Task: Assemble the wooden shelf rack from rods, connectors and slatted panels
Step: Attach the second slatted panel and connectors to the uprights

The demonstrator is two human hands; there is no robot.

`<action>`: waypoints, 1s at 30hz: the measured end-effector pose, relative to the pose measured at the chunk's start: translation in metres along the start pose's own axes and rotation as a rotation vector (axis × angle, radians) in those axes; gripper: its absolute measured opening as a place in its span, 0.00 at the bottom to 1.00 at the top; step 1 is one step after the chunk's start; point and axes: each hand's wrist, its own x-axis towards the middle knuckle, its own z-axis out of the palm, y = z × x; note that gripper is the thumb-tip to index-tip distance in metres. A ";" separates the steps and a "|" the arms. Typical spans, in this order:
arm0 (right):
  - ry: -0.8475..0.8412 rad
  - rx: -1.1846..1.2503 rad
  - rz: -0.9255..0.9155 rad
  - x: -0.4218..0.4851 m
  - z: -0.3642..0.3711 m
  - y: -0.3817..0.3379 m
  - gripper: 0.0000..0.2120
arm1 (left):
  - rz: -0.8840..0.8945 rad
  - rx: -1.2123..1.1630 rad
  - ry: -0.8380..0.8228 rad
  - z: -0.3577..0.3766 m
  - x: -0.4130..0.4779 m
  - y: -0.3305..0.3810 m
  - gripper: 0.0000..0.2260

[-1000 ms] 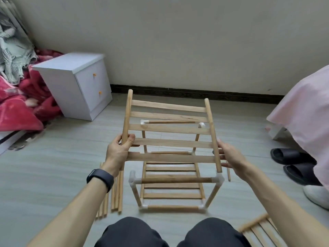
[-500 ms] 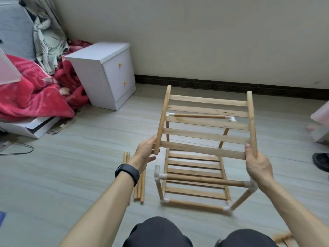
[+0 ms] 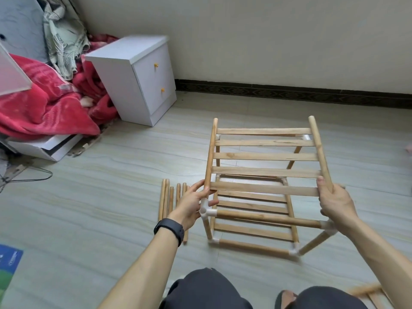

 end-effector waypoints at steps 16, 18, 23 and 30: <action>-0.023 -0.040 -0.033 -0.004 0.001 -0.001 0.28 | 0.274 0.139 0.384 0.035 -0.001 -0.033 0.14; -0.034 -0.040 -0.024 -0.002 0.002 0.001 0.27 | 0.303 0.184 0.472 0.035 0.002 -0.036 0.20; -0.048 -0.002 0.033 0.004 0.006 0.006 0.25 | 0.242 0.229 0.617 0.036 0.012 -0.033 0.27; -0.085 0.150 0.075 0.008 0.009 0.008 0.22 | 0.337 0.483 0.664 0.034 0.033 -0.023 0.19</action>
